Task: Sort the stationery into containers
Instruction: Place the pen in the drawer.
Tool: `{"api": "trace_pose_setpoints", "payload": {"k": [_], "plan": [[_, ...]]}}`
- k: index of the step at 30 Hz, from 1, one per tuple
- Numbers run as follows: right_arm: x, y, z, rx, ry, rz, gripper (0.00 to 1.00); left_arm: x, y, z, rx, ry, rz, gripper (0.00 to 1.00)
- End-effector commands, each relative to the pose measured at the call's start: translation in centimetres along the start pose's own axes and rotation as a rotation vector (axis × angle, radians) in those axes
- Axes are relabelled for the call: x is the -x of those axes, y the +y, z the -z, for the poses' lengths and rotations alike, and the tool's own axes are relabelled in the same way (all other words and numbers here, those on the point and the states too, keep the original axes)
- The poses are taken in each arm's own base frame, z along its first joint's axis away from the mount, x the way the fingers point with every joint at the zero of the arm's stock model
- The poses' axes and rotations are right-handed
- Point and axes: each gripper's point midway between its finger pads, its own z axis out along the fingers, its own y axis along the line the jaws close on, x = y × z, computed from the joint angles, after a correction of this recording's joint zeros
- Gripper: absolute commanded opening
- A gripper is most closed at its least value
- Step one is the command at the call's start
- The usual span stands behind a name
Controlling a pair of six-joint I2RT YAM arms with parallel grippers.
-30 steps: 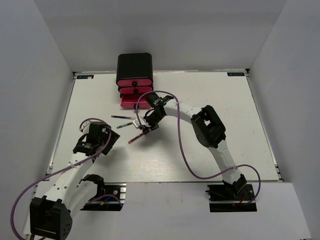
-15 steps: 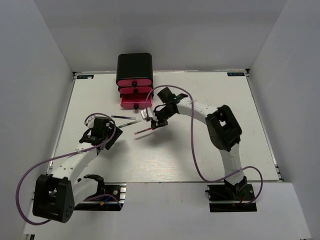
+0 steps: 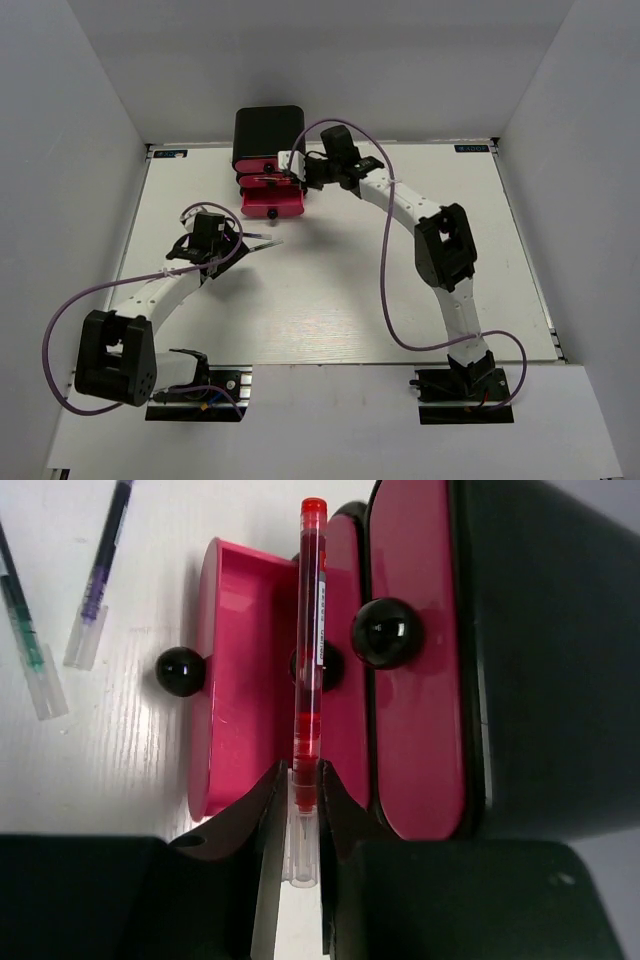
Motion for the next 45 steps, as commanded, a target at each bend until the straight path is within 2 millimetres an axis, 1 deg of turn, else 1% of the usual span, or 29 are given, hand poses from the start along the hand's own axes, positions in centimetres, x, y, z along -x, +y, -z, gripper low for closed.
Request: {"api": "trace_pose_setpoints", "payload": {"k": [1,2,3,4,6,11,12,14,17,18,19,21,22,23,26,30,31,32,33,34,35,37,38,40,41,42,43,44,45], "plan": [[0.7,-2.9,-1.9,-0.087,-0.019,0.032,0.00,1.0,-0.6,0.3,-0.013,-0.019,-0.023,0.76],[0.9,-3.8,-2.2,-0.112,-0.026,0.043,0.00,1.0,-0.6,0.3,-0.013,-0.019,-0.023,0.76],[0.3,-3.5,-3.1,-0.103,-0.024,0.042,0.00,0.9,-0.5,0.3,-0.007,-0.013,-0.015,0.76],[0.3,-3.9,-3.3,-0.116,-0.027,0.052,0.00,1.1,-0.6,0.5,-0.016,-0.021,-0.013,0.76],[0.1,-3.9,-3.8,-0.119,-0.033,0.063,0.00,1.1,-0.6,0.5,-0.016,-0.022,-0.013,0.76],[-1.3,-2.5,-4.5,-0.098,-0.016,0.043,0.00,1.2,-0.4,0.7,-0.008,-0.027,-0.013,0.76],[-0.8,-2.4,-4.4,-0.098,-0.022,0.045,0.00,1.2,-0.4,0.7,-0.008,-0.027,-0.022,0.76],[-1.5,-1.9,-4.6,-0.089,-0.015,0.037,0.00,1.2,-0.4,0.7,-0.008,-0.027,-0.022,0.76],[-1.8,-1.4,-4.8,-0.077,-0.009,0.043,0.00,1.0,-0.3,0.3,0.000,-0.019,-0.024,0.76],[-1.9,-1.0,-5.1,-0.067,-0.007,0.044,0.00,1.3,-0.7,0.4,-0.008,-0.027,-0.022,0.76],[-2.2,-0.7,-5.3,-0.059,-0.001,0.038,0.00,0.9,-0.3,-0.1,0.008,-0.011,-0.035,0.76],[-2.2,-0.1,-5.5,-0.041,-0.002,0.045,0.00,1.5,-0.9,-0.1,0.001,-0.018,-0.044,0.76],[-2.7,0.4,-5.6,-0.028,0.007,0.042,0.00,1.5,-0.8,-0.1,0.001,-0.018,-0.055,0.76],[-2.5,0.5,-5.7,-0.026,0.007,0.046,0.00,1.8,-1.1,-0.2,0.000,-0.019,-0.055,0.76],[-3.1,1.5,-6.2,-0.010,0.019,0.050,0.00,2.2,-1.3,-0.5,0.012,-0.020,-0.079,0.76],[-3.6,1.8,-6.7,-0.007,0.028,0.054,0.15,2.2,-1.2,-1.1,0.034,0.004,-0.132,0.76],[-3.8,2.0,-6.8,-0.003,0.031,0.049,0.22,2.6,-1.4,-1.0,0.028,-0.003,-0.155,0.76],[-3.5,1.9,-6.7,-0.006,0.027,0.053,0.26,2.6,-1.4,-1.1,0.034,0.006,-0.176,0.76],[-3.7,2.0,-6.8,-0.004,0.029,0.051,0.30,2.5,-1.4,-1.1,0.025,0.014,-0.198,0.76],[-3.5,2.0,-6.9,-0.004,0.025,0.050,0.36,2.6,-1.7,-1.2,0.017,0.019,-0.220,0.76],[-3.5,1.9,-6.8,-0.009,0.026,0.053,0.39,2.5,-2.2,-1.0,-0.009,0.024,-0.282,0.76],[-3.5,1.8,-6.7,-0.010,0.024,0.045,0.40,3.1,-2.8,-1.2,-0.034,0.008,-0.333,0.76],[-3.0,1.6,-6.6,-0.011,0.017,0.046,0.44,2.8,-3.1,-1.1,-0.060,0.025,-0.361,0.76],[-3.1,1.7,-6.4,-0.007,0.015,0.035,0.46,3.1,-3.8,-1.5,-0.103,0.012,-0.442,0.74],[-2.3,1.2,-5.9,-0.016,0.001,0.029,0.46,2.9,-4.0,-1.7,-0.132,0.021,-0.504,0.73],[-1.9,1.2,-5.7,-0.017,-0.006,0.026,0.46,2.7,-4.3,-2.0,-0.158,0.027,-0.541,0.71],[-1.4,1.4,-5.2,-0.011,-0.019,0.009,0.46,2.8,-5.2,-1.8,-0.188,0.018,-0.575,0.71],[-1.1,1.4,-4.9,-0.012,-0.026,-0.016,0.44,2.5,-5.5,-2.0,-0.214,0.027,-0.603,0.70],[-0.7,1.3,-4.0,-0.021,-0.031,-0.048,0.41,2.7,-5.8,-1.8,-0.241,0.023,-0.664,0.70]]}}
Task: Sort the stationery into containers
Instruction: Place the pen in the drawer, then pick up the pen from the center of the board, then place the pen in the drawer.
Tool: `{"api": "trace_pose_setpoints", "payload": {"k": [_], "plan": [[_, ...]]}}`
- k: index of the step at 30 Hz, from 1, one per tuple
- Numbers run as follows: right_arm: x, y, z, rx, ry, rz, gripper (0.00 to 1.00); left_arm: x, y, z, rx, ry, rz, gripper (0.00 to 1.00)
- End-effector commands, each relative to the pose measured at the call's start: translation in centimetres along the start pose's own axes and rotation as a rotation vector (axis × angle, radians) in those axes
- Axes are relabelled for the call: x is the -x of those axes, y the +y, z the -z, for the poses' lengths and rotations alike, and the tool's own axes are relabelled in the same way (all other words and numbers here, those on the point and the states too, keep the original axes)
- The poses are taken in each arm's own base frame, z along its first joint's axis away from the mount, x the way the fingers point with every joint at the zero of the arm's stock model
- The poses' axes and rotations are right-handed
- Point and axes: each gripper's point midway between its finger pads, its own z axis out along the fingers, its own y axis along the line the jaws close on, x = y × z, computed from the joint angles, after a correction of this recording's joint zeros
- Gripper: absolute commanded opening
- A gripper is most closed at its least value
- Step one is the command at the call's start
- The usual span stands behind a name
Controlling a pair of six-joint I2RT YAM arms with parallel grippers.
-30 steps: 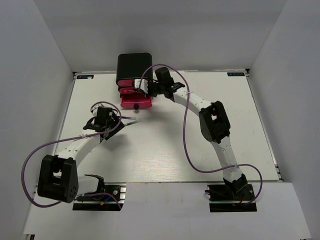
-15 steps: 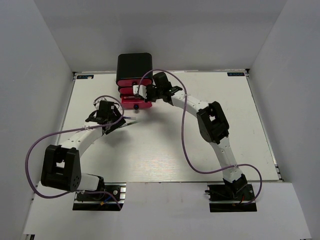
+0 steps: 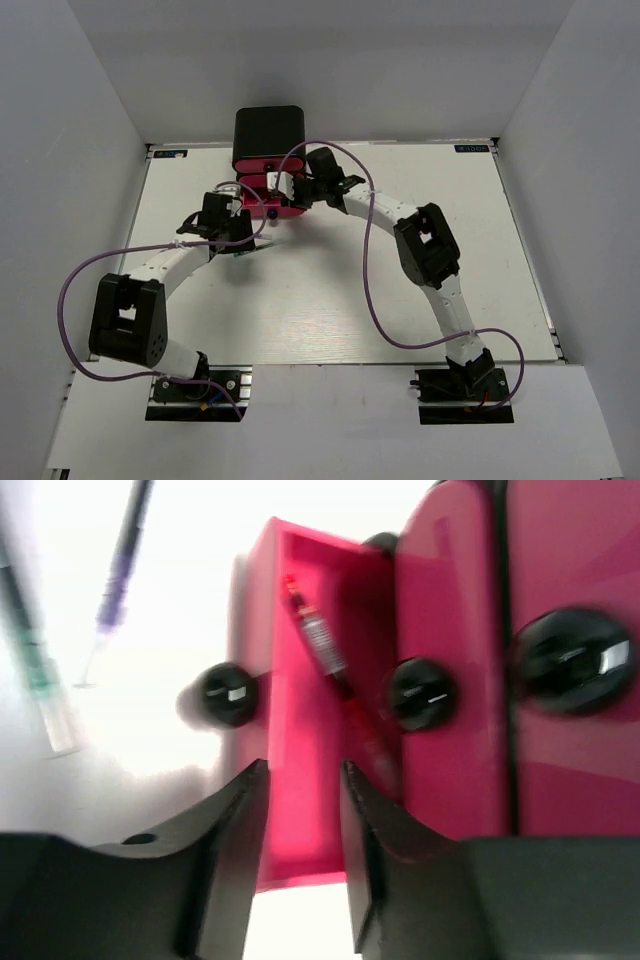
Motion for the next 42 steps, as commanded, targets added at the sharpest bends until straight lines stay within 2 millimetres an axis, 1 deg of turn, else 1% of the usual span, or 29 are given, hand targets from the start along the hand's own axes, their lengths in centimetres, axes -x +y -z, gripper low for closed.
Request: {"api": "trace_pose_setpoints", "payload": {"k": [1,2,3,4,5,6,7,8,9,10,11,12,14,18,19,20,21,23,25,26,28,30,32,34,35,37,38,40,42], "plan": [[4.3,-1.3,3.7,-0.032,-0.097,-0.069,0.39,2.7,-2.7,0.3,-0.153,-0.065,-0.219,0.68],[3.2,-0.3,4.2,-0.014,-0.091,-0.108,0.35,2.5,-2.8,-0.1,-0.166,-0.057,-0.246,0.65],[5.6,-1.2,6.3,-0.043,-0.128,-0.105,0.35,2.7,-2.9,-0.2,-0.180,-0.058,-0.298,0.63],[6.0,-0.8,6.8,-0.027,-0.154,-0.112,0.34,2.4,-2.9,-0.9,-0.187,-0.047,-0.318,0.63],[4.1,1.5,7.1,0.010,-0.126,-0.178,0.34,2.5,-2.9,-1.1,-0.186,-0.045,-0.337,0.62],[6.2,1.0,9.0,-0.006,-0.164,-0.153,0.34,2.5,-2.8,-1.5,-0.186,-0.048,-0.363,0.62],[6.2,1.6,9.5,0.008,-0.170,-0.163,0.34,2.5,-2.8,-1.8,-0.185,-0.049,-0.376,0.62],[5.9,3.3,10.7,0.023,-0.159,-0.178,0.34,2.2,-2.7,-2.5,-0.183,-0.032,-0.389,0.62],[5.7,3.8,11.1,0.029,-0.157,-0.187,0.34,2.2,-2.6,-2.9,-0.182,-0.032,-0.417,0.62],[4.2,6.0,11.3,0.063,-0.132,-0.225,0.34,2.3,-2.5,-3.3,-0.181,-0.027,-0.432,0.62],[4.8,6.1,12.0,0.060,-0.139,-0.219,0.34,2.4,-2.5,-3.5,-0.180,-0.017,-0.444,0.62],[4.9,6.2,12.9,0.056,-0.136,-0.223,0.34,1.7,-2.3,-4.3,-0.177,0.015,-0.462,0.62],[4.1,8.0,13.5,0.081,-0.119,-0.256,0.34,1.6,-2.2,-4.8,-0.175,0.039,-0.472,0.61],[3.1,9.4,14.9,0.086,-0.097,-0.304,0.35,0.7,-1.7,-5.7,-0.164,0.070,-0.497,0.59],[3.3,9.3,15.2,0.080,-0.102,-0.300,0.35,1.2,-1.8,-5.6,-0.165,0.059,-0.497,0.59],[3.2,9.5,15.3,0.082,-0.100,-0.309,0.37,0.5,-1.8,-5.8,-0.176,0.083,-0.496,0.57],[3.3,9.6,15.4,0.084,-0.103,-0.312,0.37,0.3,-1.8,-5.7,-0.175,0.092,-0.495,0.51],[3.0,9.3,15.7,0.078,-0.105,-0.322,0.37,-0.1,-1.6,-5.8,-0.174,0.102,-0.495,0.44],[3.1,9.3,15.8,0.080,-0.109,-0.332,0.37,-1.6,-1.5,-5.8,-0.177,0.136,-0.500,0.33],[3.1,9.2,15.9,0.079,-0.112,-0.334,0.37,-1.6,-1.5,-5.8,-0.177,0.136,-0.500,0.30],[3.1,9.1,16.0,0.078,-0.114,-0.340,0.37,-1.8,-1.4,-5.1,-0.178,0.129,-0.501,0.22],[3.1,9.1,16.2,0.082,-0.118,-0.343,0.37,-1.8,-2.0,-4.3,-0.218,0.114,-0.508,0.19],[3.1,9.1,16.3,0.079,-0.121,-0.344,0.35,-0.6,-3.5,-2.5,-0.290,0.047,-0.519,0.16],[3.2,9.3,16.6,0.084,-0.124,-0.347,0.35,0.3,-4.8,-1.2,-0.352,-0.015,-0.525,0.15],[3.2,9.2,16.7,0.078,-0.123,-0.346,0.35,1.2,-6.0,0.2,-0.412,-0.066,-0.532,0.15],[3.1,9.6,16.7,0.086,-0.123,-0.351,0.35,3.2,-7.7,1.7,-0.480,-0.145,-0.532,0.13],[2.9,9.6,16.7,0.084,-0.122,-0.354,0.35,3.6,-8.2,2.1,-0.499,-0.165,-0.528,0.13],[2.9,9.6,16.8,0.082,-0.121,-0.351,0.35,6.3,-9.4,3.2,-0.526,-0.260,-0.535,0.13],[2.8,9.8,16.8,0.083,-0.121,-0.354,0.35,7.7,-9.9,3.6,-0.530,-0.314,-0.545,0.13]]}}
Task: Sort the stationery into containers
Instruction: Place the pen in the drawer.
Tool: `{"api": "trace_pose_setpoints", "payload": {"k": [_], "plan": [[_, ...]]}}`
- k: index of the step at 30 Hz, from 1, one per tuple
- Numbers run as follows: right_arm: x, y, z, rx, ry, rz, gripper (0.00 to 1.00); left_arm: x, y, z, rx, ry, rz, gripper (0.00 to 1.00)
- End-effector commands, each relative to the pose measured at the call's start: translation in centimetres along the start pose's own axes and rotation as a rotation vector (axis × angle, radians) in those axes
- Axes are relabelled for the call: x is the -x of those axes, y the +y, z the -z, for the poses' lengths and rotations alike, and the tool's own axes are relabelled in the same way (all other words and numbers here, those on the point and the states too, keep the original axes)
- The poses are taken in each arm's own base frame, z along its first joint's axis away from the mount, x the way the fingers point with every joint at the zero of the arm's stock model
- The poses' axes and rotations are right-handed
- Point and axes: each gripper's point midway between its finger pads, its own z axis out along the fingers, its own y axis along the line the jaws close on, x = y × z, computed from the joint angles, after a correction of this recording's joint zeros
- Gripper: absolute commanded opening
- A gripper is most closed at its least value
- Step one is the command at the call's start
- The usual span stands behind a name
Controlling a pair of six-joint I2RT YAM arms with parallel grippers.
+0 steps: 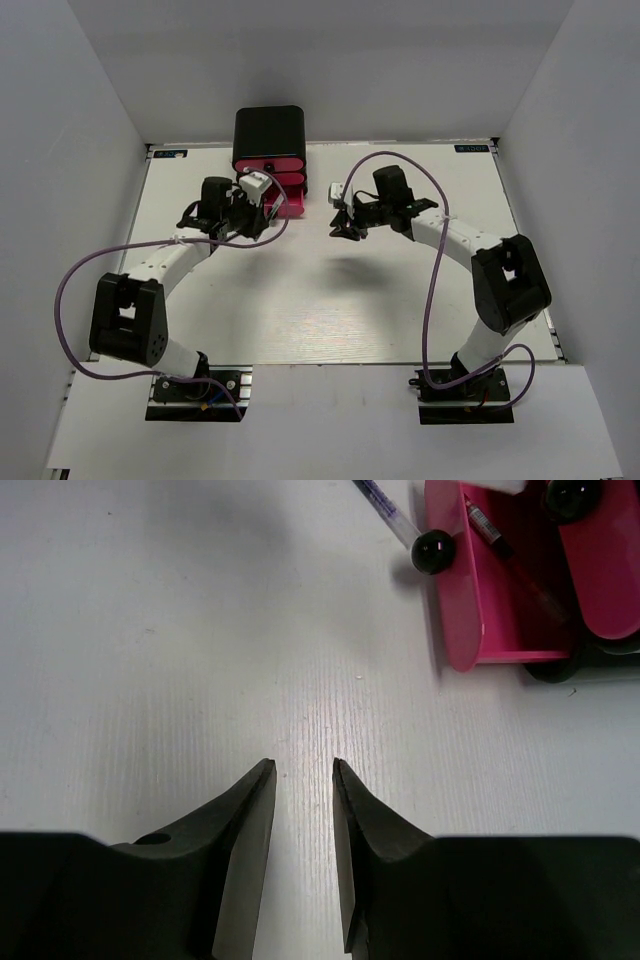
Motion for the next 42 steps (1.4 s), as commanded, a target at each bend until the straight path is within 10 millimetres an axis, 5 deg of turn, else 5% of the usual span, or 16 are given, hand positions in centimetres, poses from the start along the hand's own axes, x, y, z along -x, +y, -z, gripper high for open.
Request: {"api": "trace_pose_setpoints", "payload": {"k": [1,8,15,29,37,42], "plan": [[1.1,0.1,0.9,-0.005,-0.029,0.008,0.35,5.8,-0.7,0.2,-0.056,-0.181,-0.089,0.13],[0.9,0.4,1.3,-0.013,-0.029,0.007,0.35,10.0,3.4,-2.0,0.063,-0.171,-0.258,0.13],[0.7,0.6,2.0,-0.026,-0.025,0.006,0.35,11.5,6.0,-3.2,0.121,-0.128,-0.530,0.12],[0.0,0.0,2.8,-0.048,-0.027,-0.015,0.35,8.7,4.8,-5.7,-0.056,-0.063,-0.806,0.08],[-0.3,-0.1,3.0,-0.051,-0.021,-0.024,0.35,7.0,5.3,-7.5,-0.065,-0.036,-0.795,0.08],[-0.6,-0.2,2.9,-0.053,-0.017,-0.033,0.35,7.1,5.6,-7.9,-0.036,-0.036,-0.808,0.24]]}}
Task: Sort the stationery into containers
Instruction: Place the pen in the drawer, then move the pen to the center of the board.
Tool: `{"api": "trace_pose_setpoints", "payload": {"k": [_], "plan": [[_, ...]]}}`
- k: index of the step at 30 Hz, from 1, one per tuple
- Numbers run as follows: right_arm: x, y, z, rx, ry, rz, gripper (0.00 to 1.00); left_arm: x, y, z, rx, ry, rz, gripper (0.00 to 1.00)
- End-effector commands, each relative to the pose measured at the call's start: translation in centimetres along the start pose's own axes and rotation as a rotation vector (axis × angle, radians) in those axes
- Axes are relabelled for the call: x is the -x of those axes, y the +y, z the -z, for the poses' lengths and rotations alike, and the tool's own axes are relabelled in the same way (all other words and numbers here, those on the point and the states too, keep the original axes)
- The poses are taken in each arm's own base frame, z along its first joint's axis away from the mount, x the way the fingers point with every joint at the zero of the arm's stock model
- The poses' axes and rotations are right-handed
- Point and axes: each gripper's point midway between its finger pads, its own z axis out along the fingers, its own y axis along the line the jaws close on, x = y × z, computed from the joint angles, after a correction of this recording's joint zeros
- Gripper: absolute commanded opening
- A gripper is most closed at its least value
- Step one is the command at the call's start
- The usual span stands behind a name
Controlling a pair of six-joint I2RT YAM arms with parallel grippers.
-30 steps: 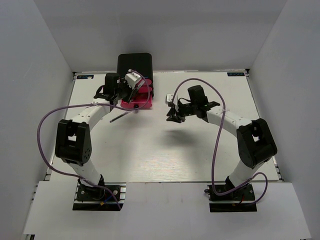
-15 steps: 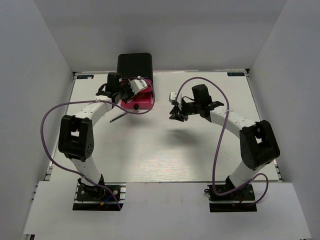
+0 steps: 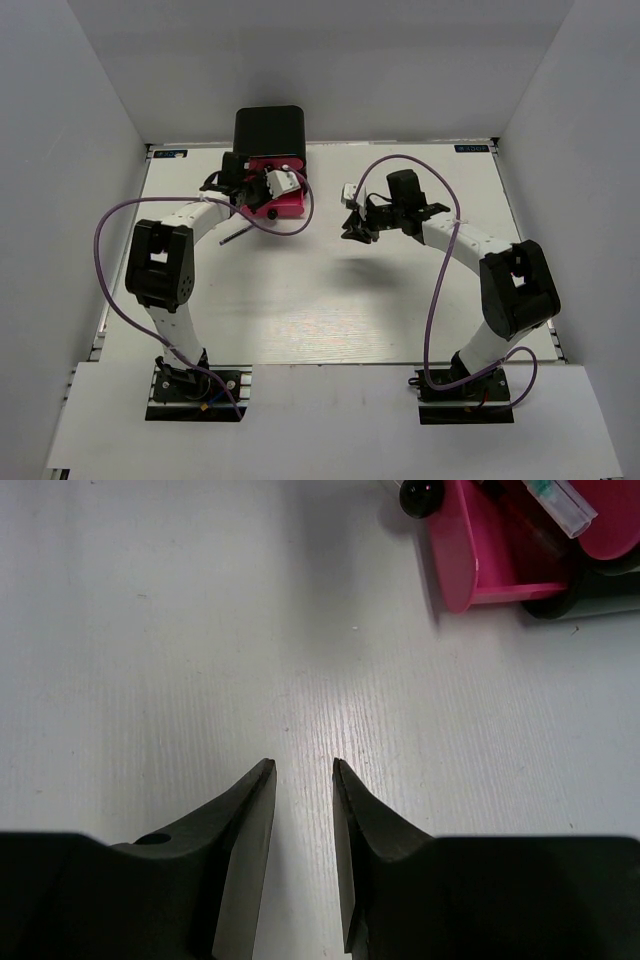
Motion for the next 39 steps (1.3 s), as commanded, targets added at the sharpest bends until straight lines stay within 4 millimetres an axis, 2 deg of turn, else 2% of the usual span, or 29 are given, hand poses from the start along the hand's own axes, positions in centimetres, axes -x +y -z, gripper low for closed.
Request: {"api": "trace_pose_setpoints", "payload": {"k": [1,5,7,9,11,14,15,16,17,18,19,20,21,22,23,26,28,30,31,33,39], "plan": [[1.5,-0.2,0.6,-0.007,-0.040,0.023,0.35,1.5,1.3,0.3,0.042,-0.030,-0.047,0.26],[1.3,-0.3,0.5,-0.006,-0.037,0.020,0.35,1.3,1.4,0.1,0.061,-0.031,-0.053,0.37],[1.5,-0.3,0.5,-0.006,-0.043,0.028,0.35,1.3,1.7,0.2,0.074,-0.027,-0.047,0.39],[1.4,-0.2,0.6,-0.004,-0.040,0.023,0.35,1.3,1.7,0.2,0.074,-0.027,-0.047,0.47],[1.4,-0.2,0.5,-0.001,-0.038,0.027,0.35,1.6,1.9,0.4,0.081,-0.033,-0.040,0.47],[1.2,-0.1,0.5,-0.001,-0.034,0.023,0.35,3.9,3.2,2.6,0.149,-0.089,-0.006,0.53],[1.2,0.0,0.6,0.001,-0.035,0.025,0.35,4.6,3.5,3.5,0.176,-0.115,0.014,0.65],[1.2,0.1,0.6,0.002,-0.034,0.027,0.35,5.4,3.2,5.2,0.213,-0.149,0.083,0.66],[1.0,0.2,0.7,0.005,-0.034,0.023,0.35,5.8,3.9,6.3,0.268,-0.159,0.111,0.66],[1.1,0.3,0.7,0.008,-0.037,0.036,0.37,5.8,3.7,7.1,0.285,-0.159,0.141,0.66],[0.8,0.4,0.7,0.013,-0.031,0.028,0.37,5.1,2.8,7.5,0.285,-0.141,0.211,0.66],[0.9,0.5,0.7,0.017,-0.033,0.030,0.37,5.2,3.0,8.9,0.324,-0.129,0.242,0.66],[0.8,0.5,0.6,0.018,-0.031,0.030,0.37,3.7,2.4,9.5,0.312,-0.079,0.298,0.66],[0.8,0.4,0.6,0.016,-0.031,0.034,0.38,3.2,1.3,9.4,0.287,-0.064,0.380,0.66],[0.7,0.5,0.5,0.019,-0.030,0.032,0.38,1.6,1.3,9.8,0.323,-0.003,0.441,0.66],[0.7,0.4,0.4,0.027,-0.035,0.028,0.38,-1.6,-1.8,9.1,0.249,0.137,0.516,0.59],[1.0,0.3,0.3,0.027,-0.039,0.032,0.38,-3.8,-3.5,8.4,0.216,0.205,0.565,0.58],[1.0,0.2,0.4,0.023,-0.039,0.032,0.38,-5.1,-4.3,8.4,0.218,0.232,0.597,0.58],[1.0,0.4,0.4,0.026,-0.038,0.030,0.38,-5.0,-4.3,8.4,0.220,0.231,0.609,0.58],[0.9,0.3,0.6,0.018,-0.033,0.035,0.38,-6.3,-5.1,7.8,0.214,0.273,0.626,0.61],[0.5,1.0,0.8,0.020,-0.026,0.037,0.39,-8.1,-5.5,7.3,0.194,0.338,0.655,0.69]]}}
